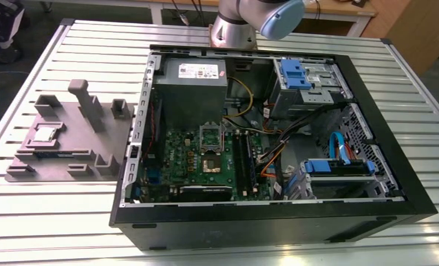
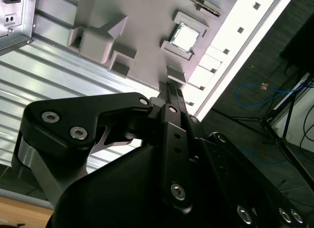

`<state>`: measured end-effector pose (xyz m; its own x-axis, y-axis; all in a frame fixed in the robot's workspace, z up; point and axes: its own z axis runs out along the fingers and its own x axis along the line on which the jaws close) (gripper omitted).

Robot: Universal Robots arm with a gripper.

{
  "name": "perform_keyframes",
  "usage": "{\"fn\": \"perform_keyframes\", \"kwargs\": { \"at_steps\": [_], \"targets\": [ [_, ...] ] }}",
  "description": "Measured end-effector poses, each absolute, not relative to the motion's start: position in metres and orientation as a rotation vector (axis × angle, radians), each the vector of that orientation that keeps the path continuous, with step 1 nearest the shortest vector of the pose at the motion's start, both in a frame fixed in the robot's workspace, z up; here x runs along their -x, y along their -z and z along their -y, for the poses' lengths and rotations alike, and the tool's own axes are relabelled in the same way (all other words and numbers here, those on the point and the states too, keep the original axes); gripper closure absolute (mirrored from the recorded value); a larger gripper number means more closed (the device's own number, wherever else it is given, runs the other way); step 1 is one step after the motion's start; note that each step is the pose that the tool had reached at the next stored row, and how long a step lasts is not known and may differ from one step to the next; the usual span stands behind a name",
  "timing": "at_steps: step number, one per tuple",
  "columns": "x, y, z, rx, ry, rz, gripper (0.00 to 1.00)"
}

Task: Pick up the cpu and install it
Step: 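Reach for the cpu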

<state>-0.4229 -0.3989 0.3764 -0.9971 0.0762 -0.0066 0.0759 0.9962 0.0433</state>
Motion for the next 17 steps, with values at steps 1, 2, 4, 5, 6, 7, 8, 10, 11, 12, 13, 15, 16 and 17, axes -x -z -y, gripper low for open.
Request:
{"fn": "perform_keyframes", "kwargs": {
  "at_steps": [1, 2, 4, 5, 6, 7, 8, 10, 11, 12, 13, 15, 16, 17],
  "targets": [
    [0.424, -0.376, 0.399, -0.119, -0.067, -3.13, 0.9],
    [0.424, -0.376, 0.399, -0.119, -0.067, -3.13, 0.9],
    [0.426, -0.376, 0.399, -0.119, -0.067, -3.13, 0.9],
    [0.426, -0.376, 0.399, -0.119, -0.067, -3.13, 0.9],
    [0.427, -0.376, 0.399, -0.119, -0.067, -3.13, 0.9],
    [0.428, -0.376, 0.399, -0.119, -0.067, -3.13, 0.9],
    [0.429, -0.376, 0.399, -0.119, -0.067, -3.13, 0.9],
    [0.432, -0.376, 0.399, -0.119, -0.067, -3.13, 0.9],
    [0.433, -0.376, 0.399, -0.119, -0.067, -3.13, 0.9],
    [0.434, -0.376, 0.399, -0.119, -0.067, -3.13, 0.9],
    [0.436, -0.376, 0.399, -0.119, -0.067, -3.13, 0.9],
    [0.439, -0.376, 0.399, -0.119, -0.067, -3.13, 0.9],
    [0.441, -0.376, 0.399, -0.119, -0.067, -3.13, 0.9],
    [0.442, -0.376, 0.399, -0.119, -0.067, -3.13, 0.9]
  ]
}}
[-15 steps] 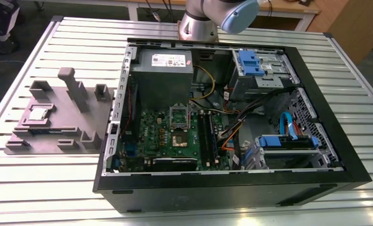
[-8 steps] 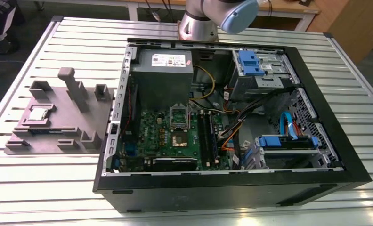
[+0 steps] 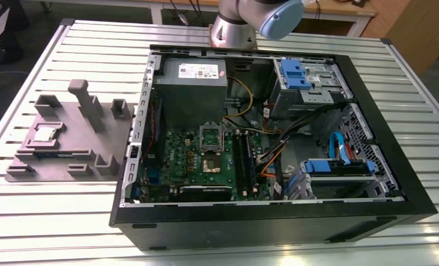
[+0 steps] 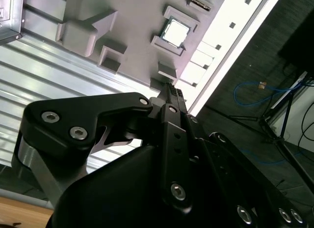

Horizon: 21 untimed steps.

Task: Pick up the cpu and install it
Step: 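Reach for the cpu, then pick up the cpu and move it towards the insertion slot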

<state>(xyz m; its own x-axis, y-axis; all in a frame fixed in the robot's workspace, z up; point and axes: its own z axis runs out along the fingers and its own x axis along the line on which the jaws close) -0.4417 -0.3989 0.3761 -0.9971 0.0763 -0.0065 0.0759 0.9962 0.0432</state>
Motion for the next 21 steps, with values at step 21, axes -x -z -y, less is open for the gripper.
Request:
{"fn": "perform_keyframes", "kwargs": {
  "at_steps": [21],
  "targets": [
    [0.4455, -0.3759, 0.3989, -0.119, -0.067, -3.13, 0.65]
  ]
}}
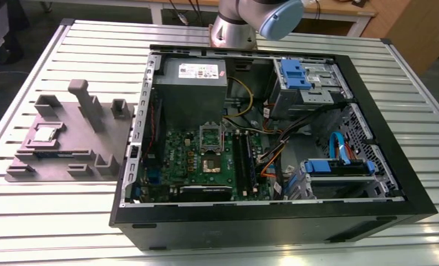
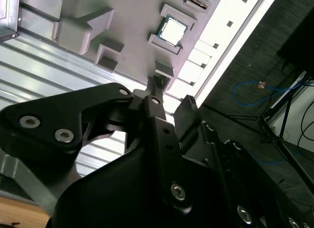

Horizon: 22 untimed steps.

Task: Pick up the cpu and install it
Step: 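Pick up the cpu and move it towards the insertion slot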

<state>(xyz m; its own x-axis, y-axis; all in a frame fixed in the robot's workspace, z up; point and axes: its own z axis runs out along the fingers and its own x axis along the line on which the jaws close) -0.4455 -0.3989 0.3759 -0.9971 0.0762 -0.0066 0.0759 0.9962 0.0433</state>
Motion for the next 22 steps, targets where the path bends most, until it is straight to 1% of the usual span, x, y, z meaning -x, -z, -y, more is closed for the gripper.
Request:
{"fn": "perform_keyframes", "kwargs": {
  "at_steps": [1, 2, 3, 6, 7, 8, 10, 11, 22],
  "targets": [
    [0.4456, -0.3759, 0.3989, -0.119, -0.067, -3.13, 0.65],
    [0.4456, -0.3759, 0.3989, -0.119, -0.067, -3.13, 0.59],
    [0.4457, -0.3759, 0.399, -0.119, -0.067, -3.13, 0.59],
    [0.4458, -0.3759, 0.3989, -0.119, -0.067, -3.13, 0.42],
    [0.4459, -0.3759, 0.3989, -0.119, -0.067, -3.13, 0.42],
    [0.4459, -0.3759, 0.3989, -0.119, -0.067, -3.13, 0.36],
    [0.446, -0.3759, 0.399, -0.119, -0.067, -3.13, 0.36],
    [0.4461, -0.3759, 0.3989, -0.119, -0.067, -3.13, 0.29],
    [0.448, -0.3759, 0.3989, -0.119, -0.067, -3.13, 0.29]
  ]
}}
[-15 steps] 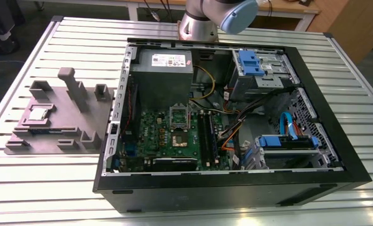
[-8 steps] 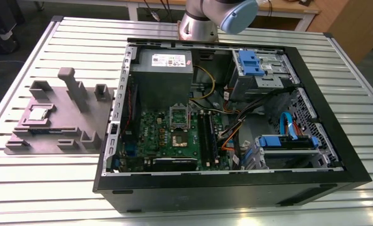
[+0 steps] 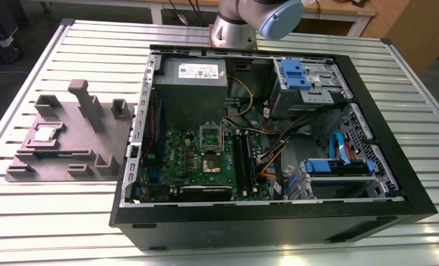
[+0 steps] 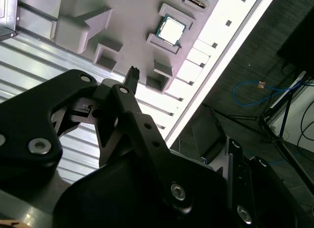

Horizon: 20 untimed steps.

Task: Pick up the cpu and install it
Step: 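Pick up the cpu and move it towards the insertion slot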

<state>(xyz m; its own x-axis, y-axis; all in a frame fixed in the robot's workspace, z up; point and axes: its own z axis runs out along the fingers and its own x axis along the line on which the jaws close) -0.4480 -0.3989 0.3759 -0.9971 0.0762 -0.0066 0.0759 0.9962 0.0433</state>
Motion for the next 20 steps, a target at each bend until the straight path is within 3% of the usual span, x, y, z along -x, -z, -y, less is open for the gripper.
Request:
{"fn": "perform_keyframes", "kwargs": {
  "at_steps": [20],
  "targets": [
    [0.449, -0.365, 0.4, 0.061, -0.067, -3.141, 0.29]
  ]
}}
